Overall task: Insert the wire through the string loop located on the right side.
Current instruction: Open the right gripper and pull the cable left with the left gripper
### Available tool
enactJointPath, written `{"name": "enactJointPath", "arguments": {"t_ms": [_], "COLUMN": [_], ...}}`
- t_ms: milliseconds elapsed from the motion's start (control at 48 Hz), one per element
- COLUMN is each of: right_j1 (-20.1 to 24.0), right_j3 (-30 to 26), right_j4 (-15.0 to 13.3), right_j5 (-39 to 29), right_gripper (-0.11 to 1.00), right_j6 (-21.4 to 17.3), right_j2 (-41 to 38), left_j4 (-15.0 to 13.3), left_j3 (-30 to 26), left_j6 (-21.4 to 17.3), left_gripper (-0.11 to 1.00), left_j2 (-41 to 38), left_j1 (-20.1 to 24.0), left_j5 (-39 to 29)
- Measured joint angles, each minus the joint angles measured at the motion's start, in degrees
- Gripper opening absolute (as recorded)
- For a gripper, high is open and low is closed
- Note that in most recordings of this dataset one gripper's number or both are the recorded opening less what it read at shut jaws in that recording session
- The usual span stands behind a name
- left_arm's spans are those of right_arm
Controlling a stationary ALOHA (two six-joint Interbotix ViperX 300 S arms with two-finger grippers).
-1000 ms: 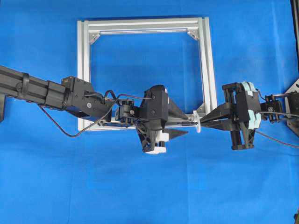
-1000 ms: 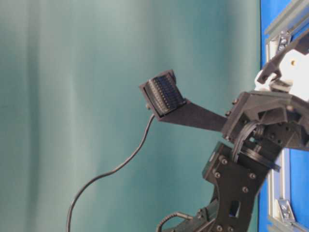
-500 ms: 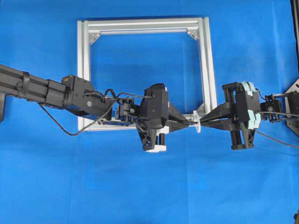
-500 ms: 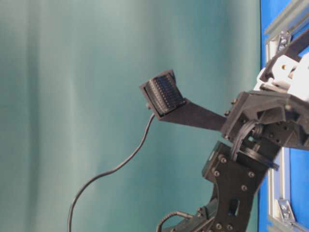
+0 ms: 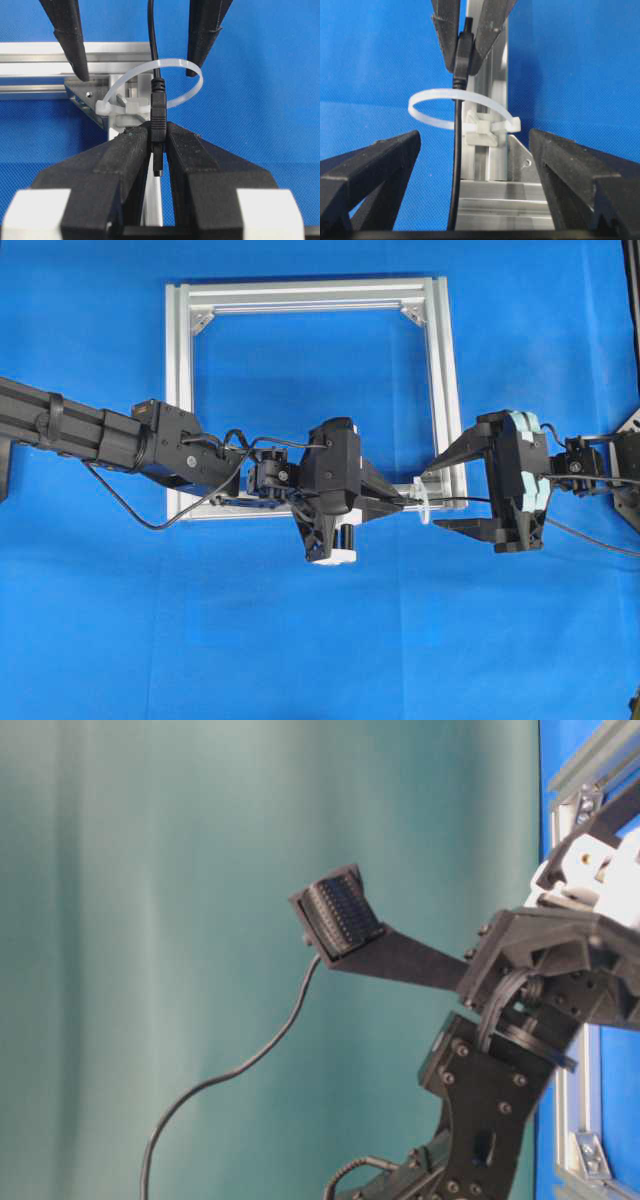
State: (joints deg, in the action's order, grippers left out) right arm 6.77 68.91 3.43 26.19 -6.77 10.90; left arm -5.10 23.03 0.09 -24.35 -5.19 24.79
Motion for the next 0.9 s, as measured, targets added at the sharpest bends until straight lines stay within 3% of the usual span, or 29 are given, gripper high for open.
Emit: {"name": "enactJointPath", "arguments": {"t_ms": [250,416,895], "right_j1": [0.1,0.1,0.0], "right_j3": [0.0,0.0,0.0], "right_j4": [-0.1,-0.1,0.0], "right_j5": [-0.3,-0.3,-0.3], "right_gripper": [0.93,0.93,0.93], "right_j6": [0.0,0.0,0.0], "right_j2": [0.0,0.0,0.0], "left_j4": [0.0,0.0,0.0], "left_j3": [0.2,3.8,27.6], "left_j6": [0.1,0.0,0.9], "left_gripper": [0.08,0.08,0.08], "left_j2": [0.0,1.9,21.2], "left_j1": [0.0,0.0,-2.5], "left_j5": [0.0,-0.1,1.1]}}
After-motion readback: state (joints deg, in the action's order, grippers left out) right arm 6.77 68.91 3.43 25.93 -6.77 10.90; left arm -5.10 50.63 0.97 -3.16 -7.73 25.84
